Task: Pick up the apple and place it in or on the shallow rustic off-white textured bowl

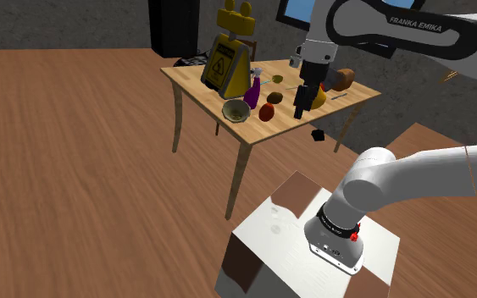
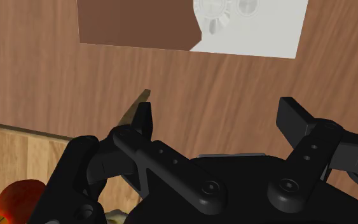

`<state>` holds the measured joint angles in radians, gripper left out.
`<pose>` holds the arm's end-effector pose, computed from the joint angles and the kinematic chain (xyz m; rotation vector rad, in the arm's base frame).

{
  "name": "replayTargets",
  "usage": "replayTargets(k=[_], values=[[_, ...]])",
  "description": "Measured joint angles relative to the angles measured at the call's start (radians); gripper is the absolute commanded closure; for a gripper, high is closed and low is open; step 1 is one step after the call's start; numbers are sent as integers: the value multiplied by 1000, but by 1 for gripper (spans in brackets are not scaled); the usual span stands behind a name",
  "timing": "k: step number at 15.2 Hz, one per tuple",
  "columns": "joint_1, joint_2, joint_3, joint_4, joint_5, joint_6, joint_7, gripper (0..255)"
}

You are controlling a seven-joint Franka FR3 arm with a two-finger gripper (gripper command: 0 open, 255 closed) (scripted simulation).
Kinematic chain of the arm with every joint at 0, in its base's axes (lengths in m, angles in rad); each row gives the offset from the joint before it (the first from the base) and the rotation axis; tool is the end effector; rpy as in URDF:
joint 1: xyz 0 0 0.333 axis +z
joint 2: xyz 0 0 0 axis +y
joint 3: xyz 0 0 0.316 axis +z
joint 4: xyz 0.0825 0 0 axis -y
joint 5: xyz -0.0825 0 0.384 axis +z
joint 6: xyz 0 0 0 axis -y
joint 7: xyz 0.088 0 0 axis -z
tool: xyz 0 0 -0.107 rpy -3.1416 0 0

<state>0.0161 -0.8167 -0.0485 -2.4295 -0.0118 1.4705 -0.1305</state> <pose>0.2851 -0.0142 0.5570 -3.0948 -0.1790 0.2185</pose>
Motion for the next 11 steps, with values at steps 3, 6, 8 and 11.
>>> replayTargets(k=[3,6,8,11], values=[[-7,29,-16,-3,-15,37,-14,0],[-24,104,-56,9,-48,113,-49,0],[-34,147,-79,9,-65,166,-67,0],[-51,228,-121,31,-92,242,-105,0]])
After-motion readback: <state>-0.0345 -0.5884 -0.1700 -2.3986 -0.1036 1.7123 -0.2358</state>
